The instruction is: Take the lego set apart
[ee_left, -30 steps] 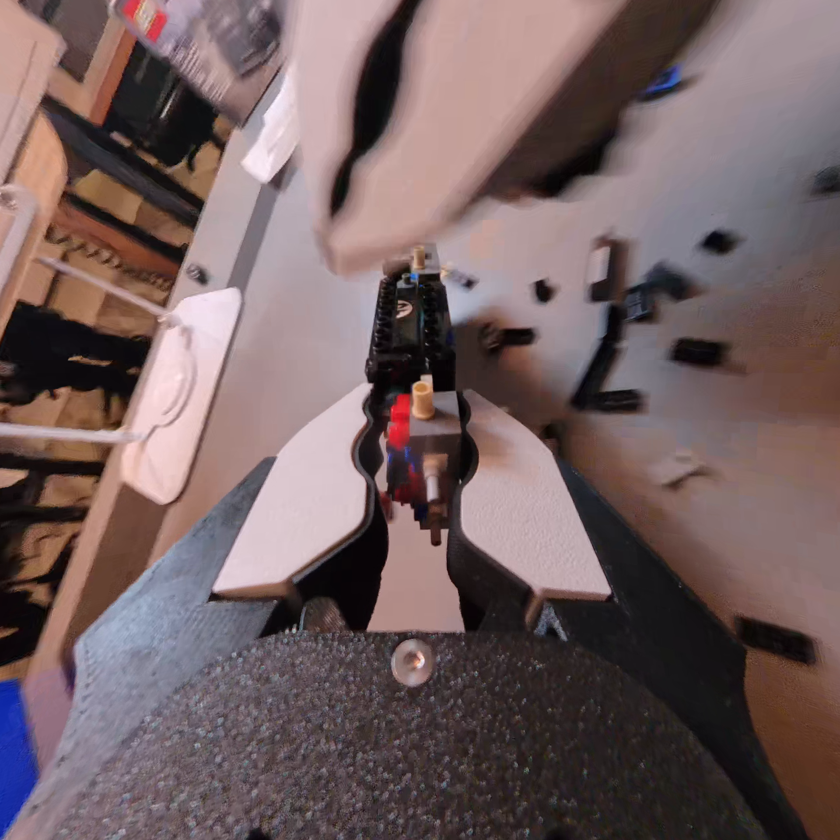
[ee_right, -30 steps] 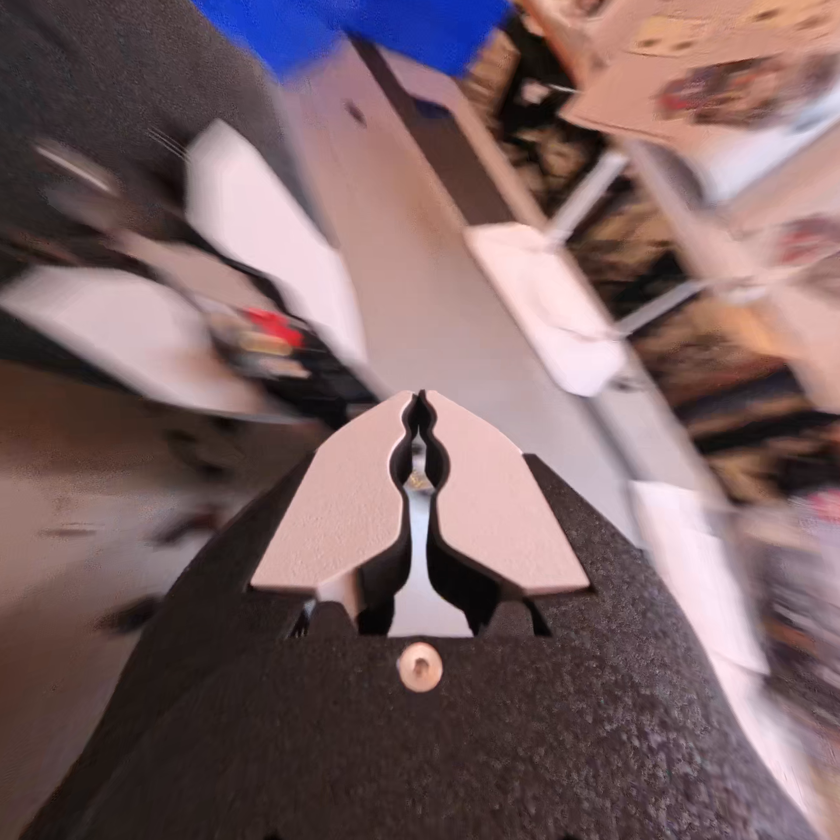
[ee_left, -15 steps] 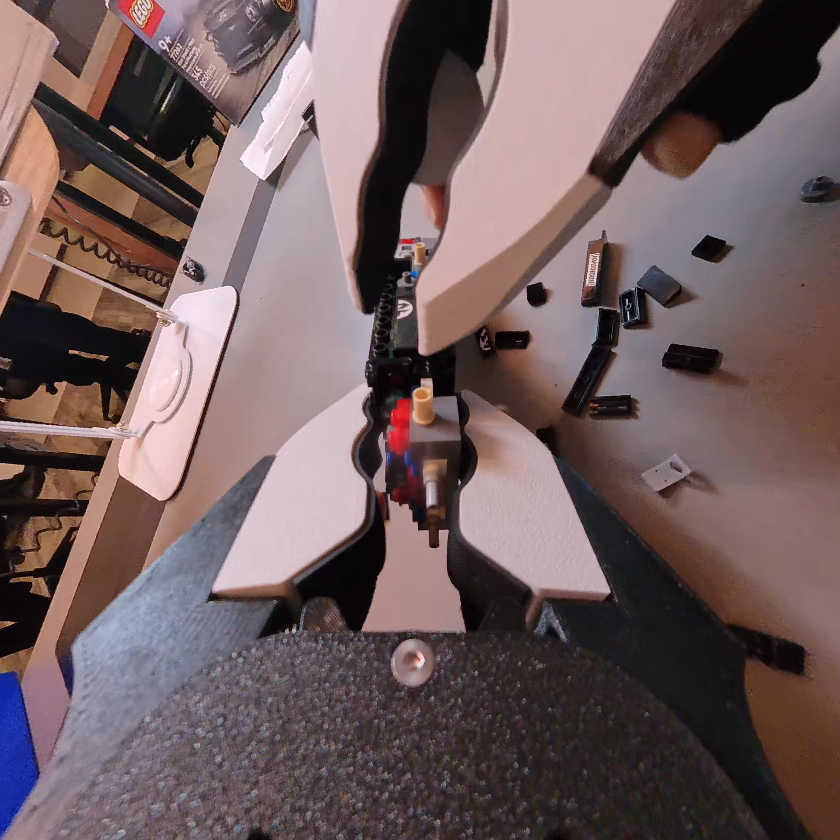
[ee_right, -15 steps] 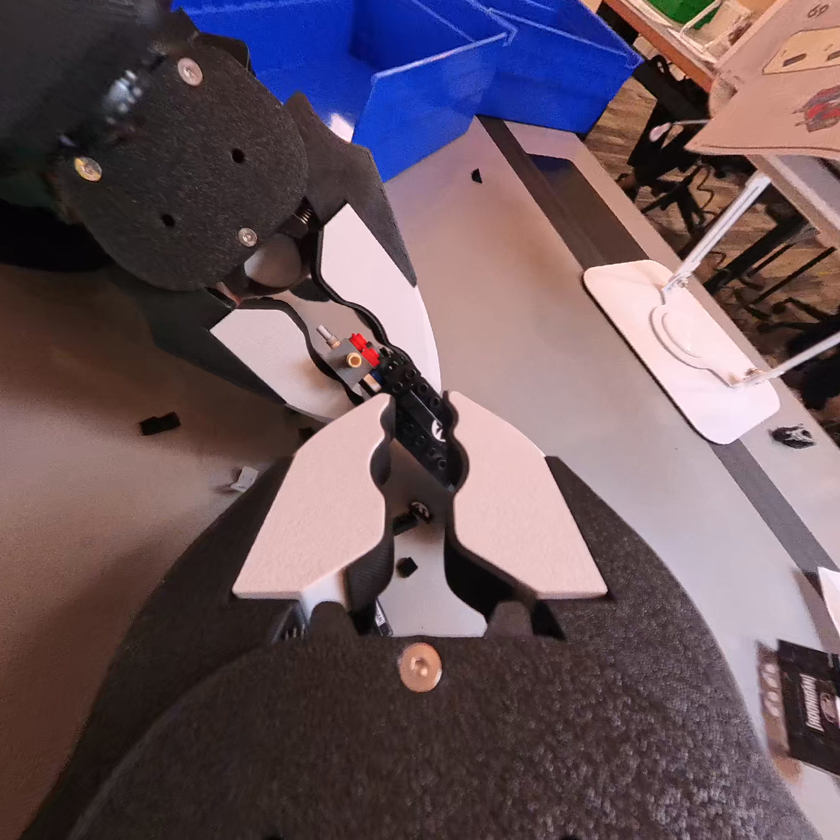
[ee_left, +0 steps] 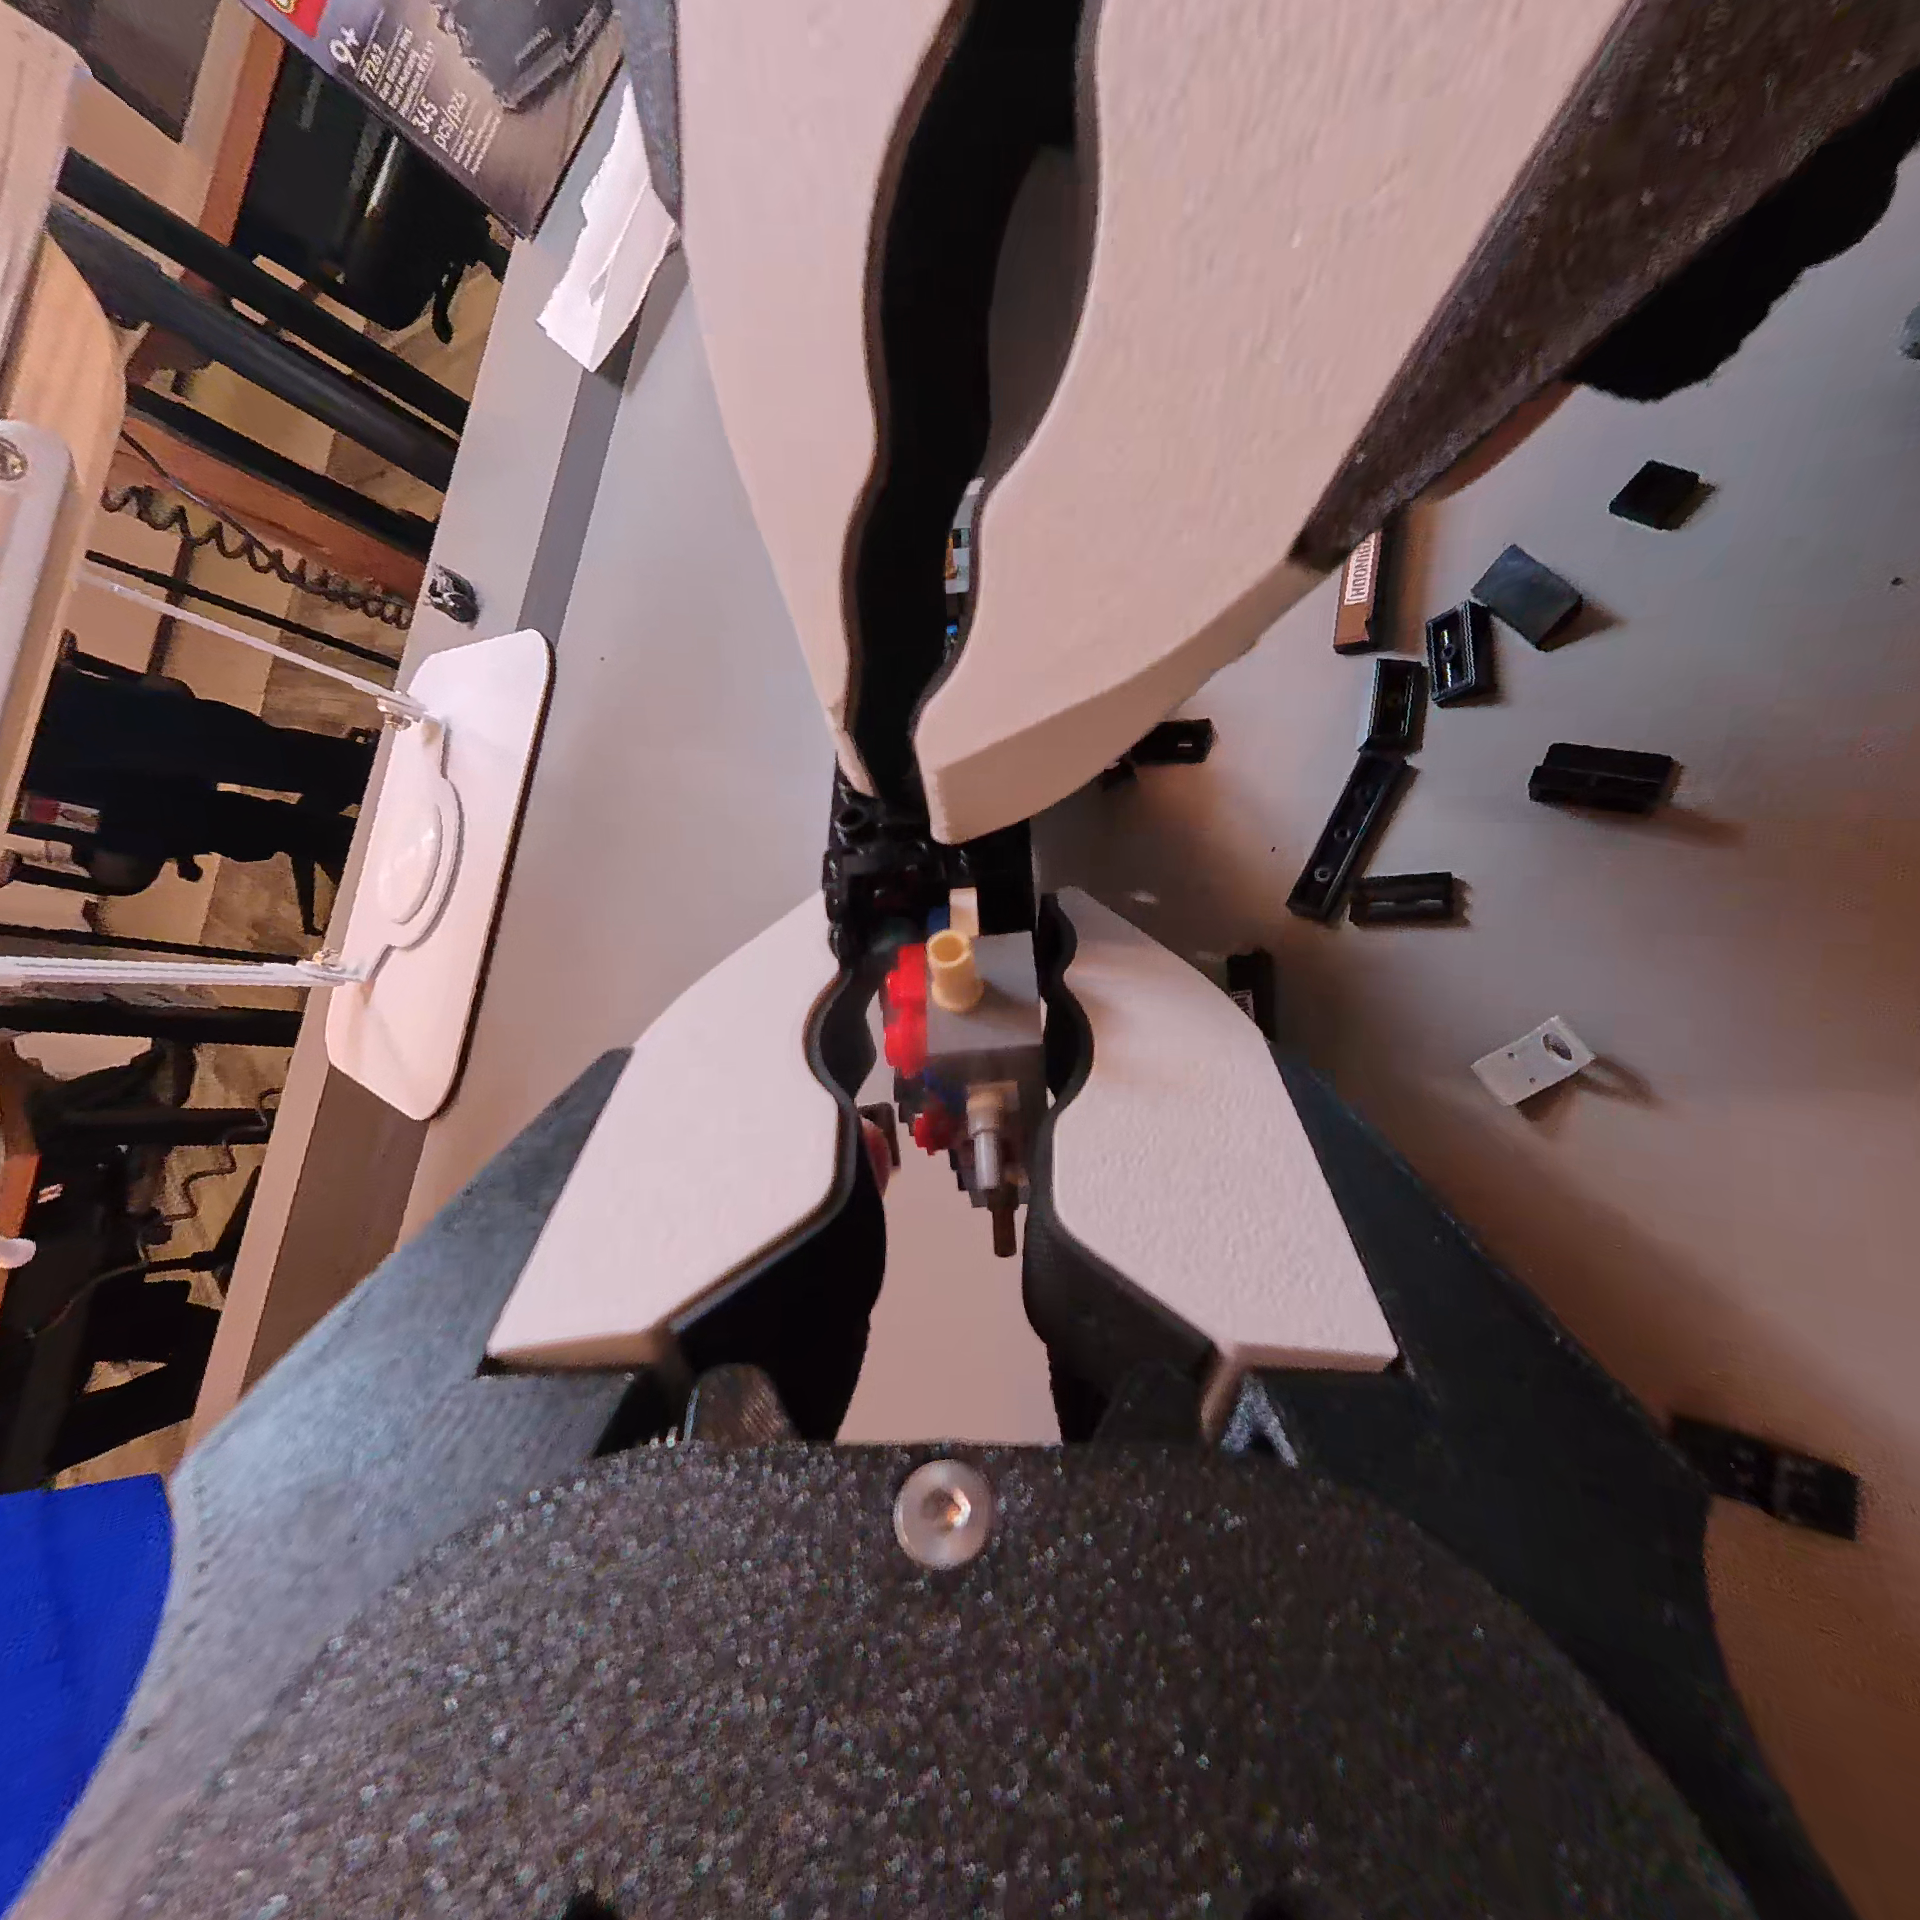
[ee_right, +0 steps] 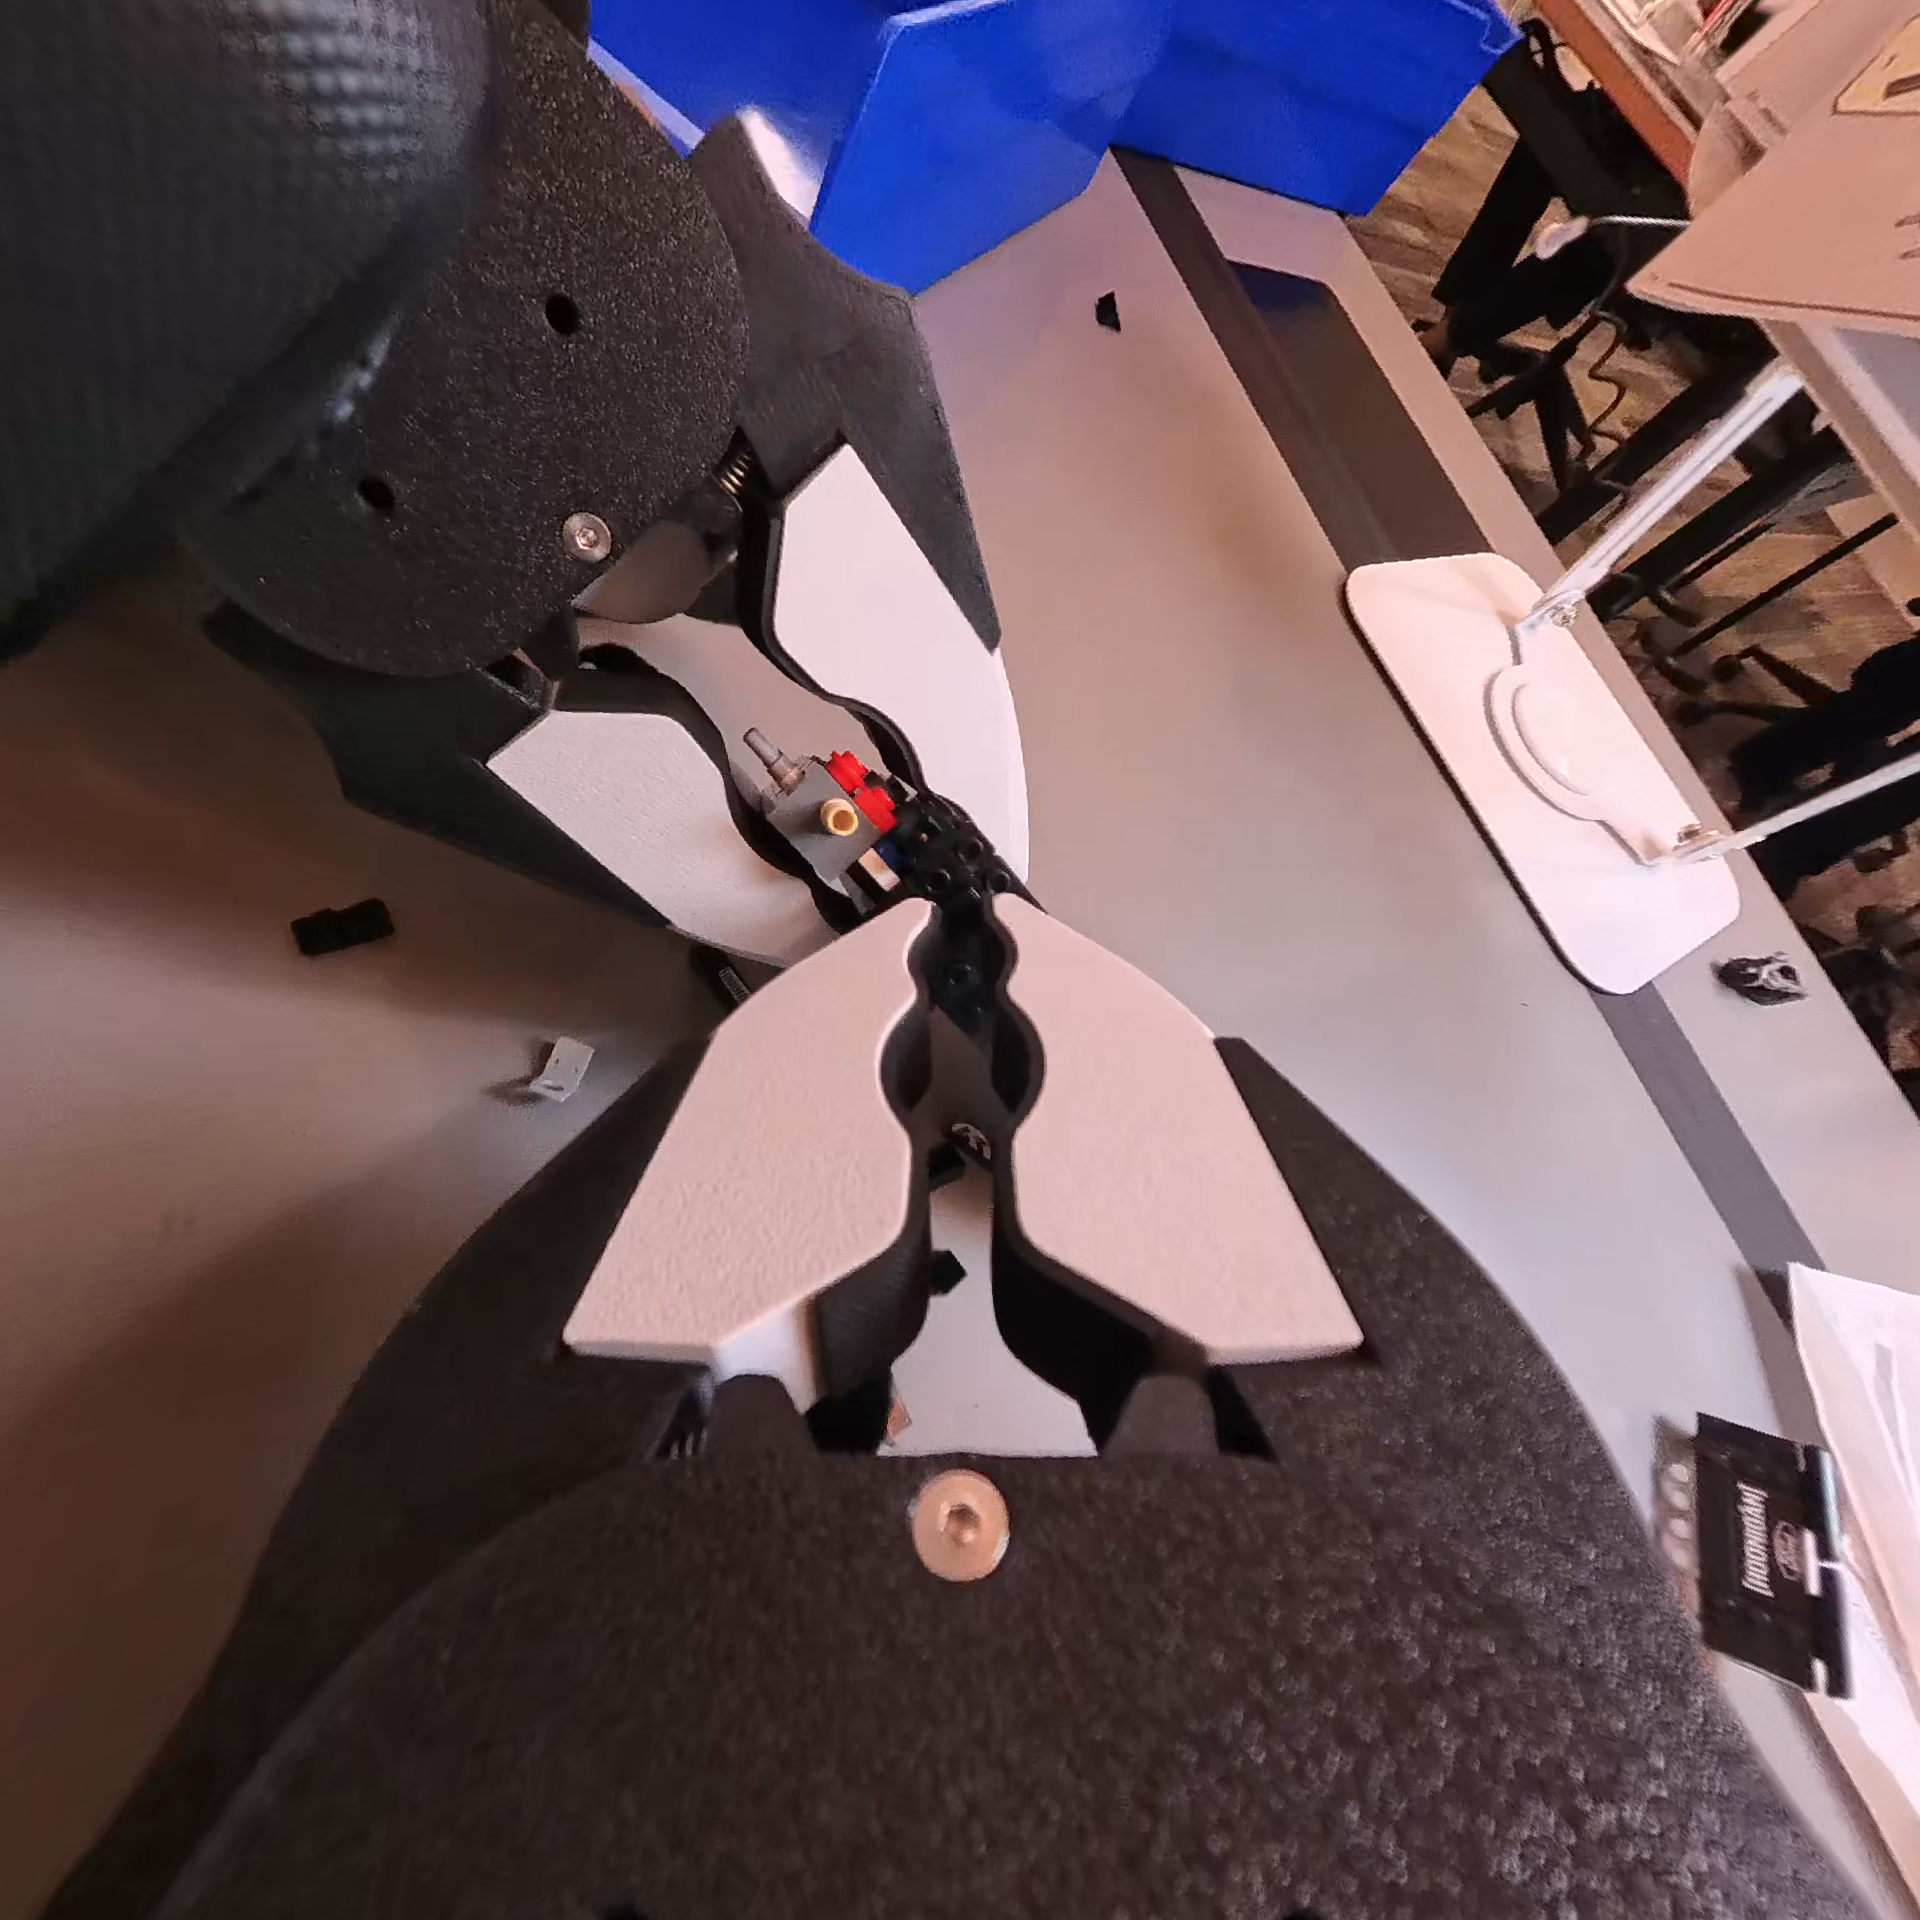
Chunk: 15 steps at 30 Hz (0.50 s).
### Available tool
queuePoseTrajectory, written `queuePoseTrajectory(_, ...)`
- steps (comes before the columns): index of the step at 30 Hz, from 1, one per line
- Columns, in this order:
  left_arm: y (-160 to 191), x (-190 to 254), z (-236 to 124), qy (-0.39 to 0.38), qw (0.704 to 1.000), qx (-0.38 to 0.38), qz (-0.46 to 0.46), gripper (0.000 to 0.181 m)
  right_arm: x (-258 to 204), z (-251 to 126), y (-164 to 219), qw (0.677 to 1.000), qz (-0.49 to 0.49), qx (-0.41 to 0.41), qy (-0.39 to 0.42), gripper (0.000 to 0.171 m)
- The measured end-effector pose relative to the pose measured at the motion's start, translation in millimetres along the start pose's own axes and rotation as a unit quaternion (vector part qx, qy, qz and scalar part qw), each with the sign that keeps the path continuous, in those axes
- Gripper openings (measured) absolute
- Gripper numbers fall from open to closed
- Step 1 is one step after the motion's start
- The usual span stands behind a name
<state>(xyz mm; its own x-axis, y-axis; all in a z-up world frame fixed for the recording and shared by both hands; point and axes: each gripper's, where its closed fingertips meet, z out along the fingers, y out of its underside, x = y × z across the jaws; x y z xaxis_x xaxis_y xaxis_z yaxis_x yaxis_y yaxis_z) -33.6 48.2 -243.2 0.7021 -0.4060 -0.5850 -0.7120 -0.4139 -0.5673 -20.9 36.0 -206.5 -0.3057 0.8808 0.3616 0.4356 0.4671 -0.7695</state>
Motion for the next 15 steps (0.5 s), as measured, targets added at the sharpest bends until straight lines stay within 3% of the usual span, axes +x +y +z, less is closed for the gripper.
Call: queuePoseTrajectory(15,-0.1,-19.5,4.6,-0.030,0.999,-0.016,-0.012,0.031,22.2,3.4,-0.9,0.997,-0.011,0.011,0.078,0.000)
